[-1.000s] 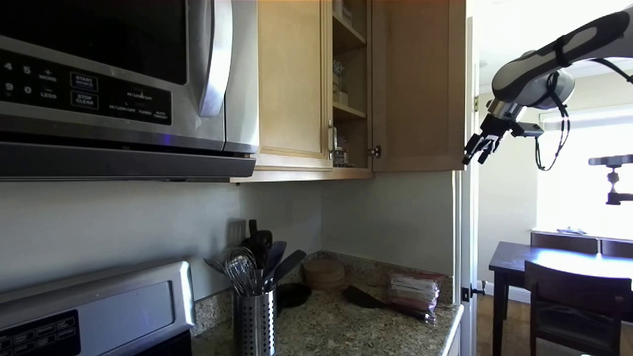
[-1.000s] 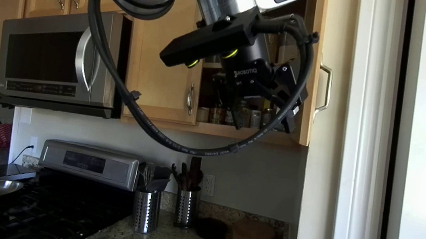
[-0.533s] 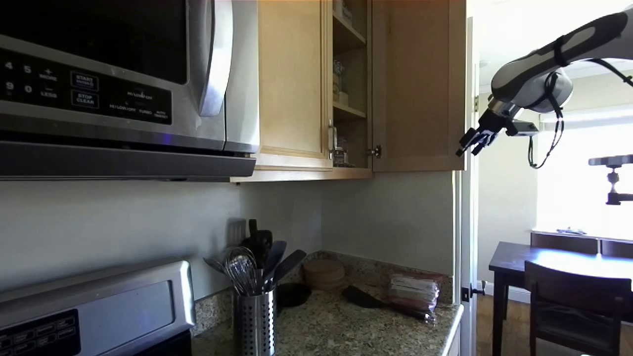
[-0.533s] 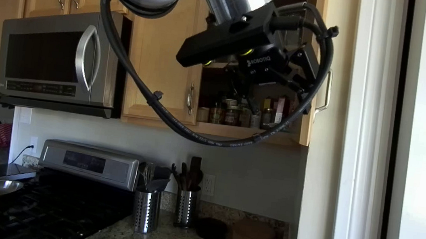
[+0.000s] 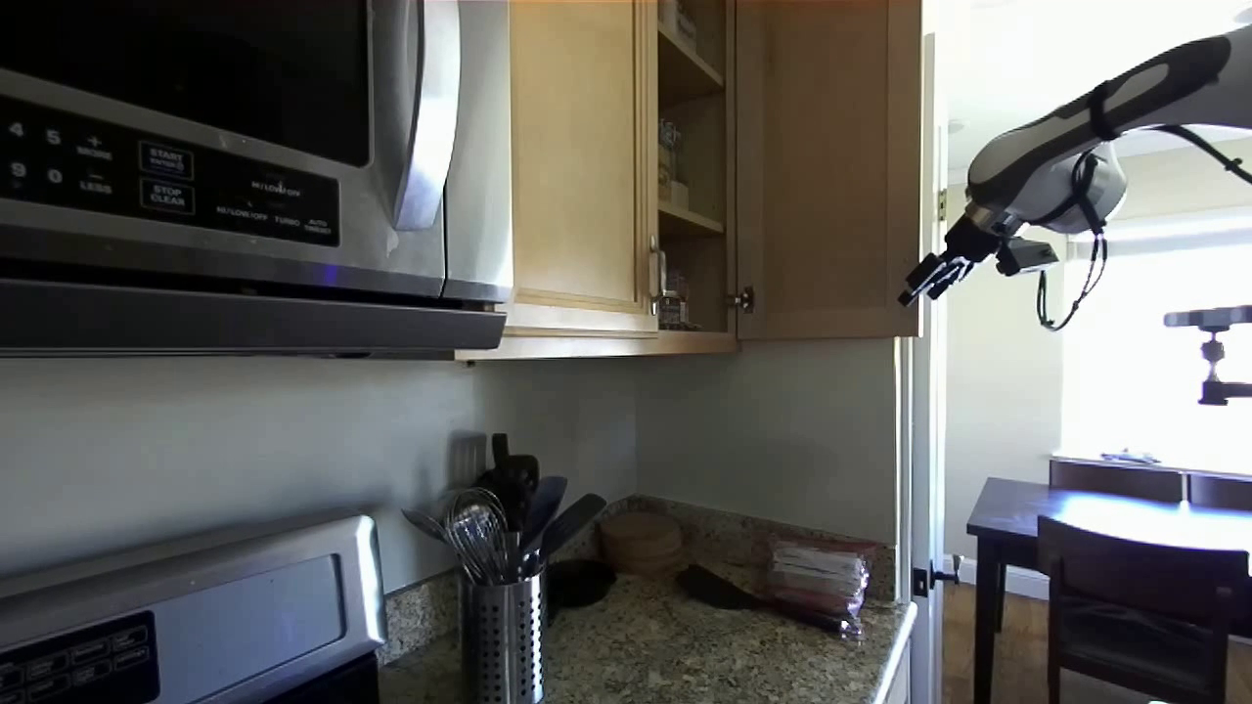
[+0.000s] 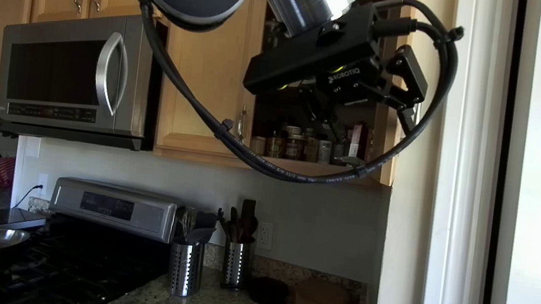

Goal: Close the right cabinet door

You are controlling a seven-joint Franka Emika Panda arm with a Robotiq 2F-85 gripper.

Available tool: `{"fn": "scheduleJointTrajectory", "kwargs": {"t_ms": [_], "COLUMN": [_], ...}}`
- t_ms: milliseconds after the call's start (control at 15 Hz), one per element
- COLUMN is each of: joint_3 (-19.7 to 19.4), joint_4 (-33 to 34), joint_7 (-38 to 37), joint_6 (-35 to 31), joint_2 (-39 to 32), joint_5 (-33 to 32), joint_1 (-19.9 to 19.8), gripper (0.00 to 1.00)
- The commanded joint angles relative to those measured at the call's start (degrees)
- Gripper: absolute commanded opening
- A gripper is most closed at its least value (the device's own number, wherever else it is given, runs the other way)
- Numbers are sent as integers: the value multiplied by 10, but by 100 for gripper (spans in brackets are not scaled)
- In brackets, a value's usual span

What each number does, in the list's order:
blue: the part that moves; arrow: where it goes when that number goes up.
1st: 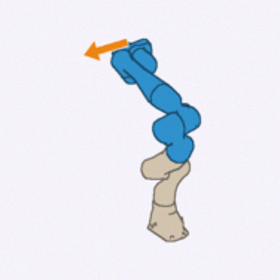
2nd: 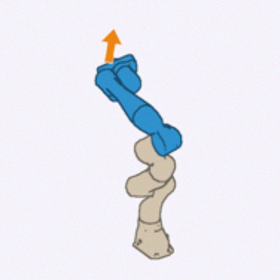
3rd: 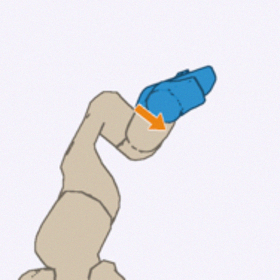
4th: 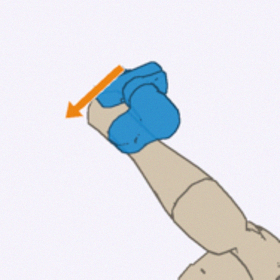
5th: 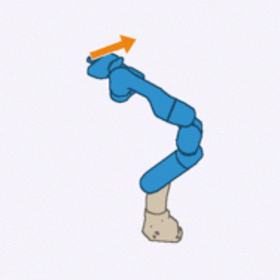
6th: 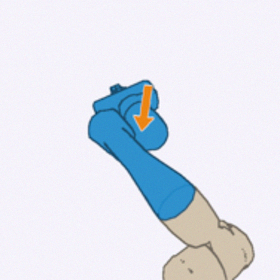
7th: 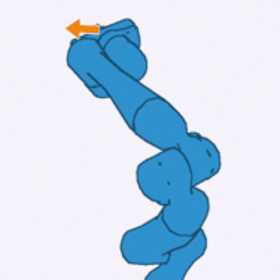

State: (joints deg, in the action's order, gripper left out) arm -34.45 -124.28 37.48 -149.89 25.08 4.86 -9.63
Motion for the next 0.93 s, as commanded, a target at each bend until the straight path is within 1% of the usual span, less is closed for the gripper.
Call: {"fn": "scheduleJointTrajectory", "kwargs": {"t_ms": [0,333,533,733,867], "joint_3": [-35,-58,-58,-34,-16], "joint_4": [-5,0,-2,-23,-40], "joint_7": [34,52,63,57,49], "joint_6": [-20,-8,5,22,52], "joint_2": [-8,-12,3,23,38], "joint_5": [44,95,103,87,79], "joint_1": [39,76,82,67,60], "gripper": [100,100,100,100,100]}}
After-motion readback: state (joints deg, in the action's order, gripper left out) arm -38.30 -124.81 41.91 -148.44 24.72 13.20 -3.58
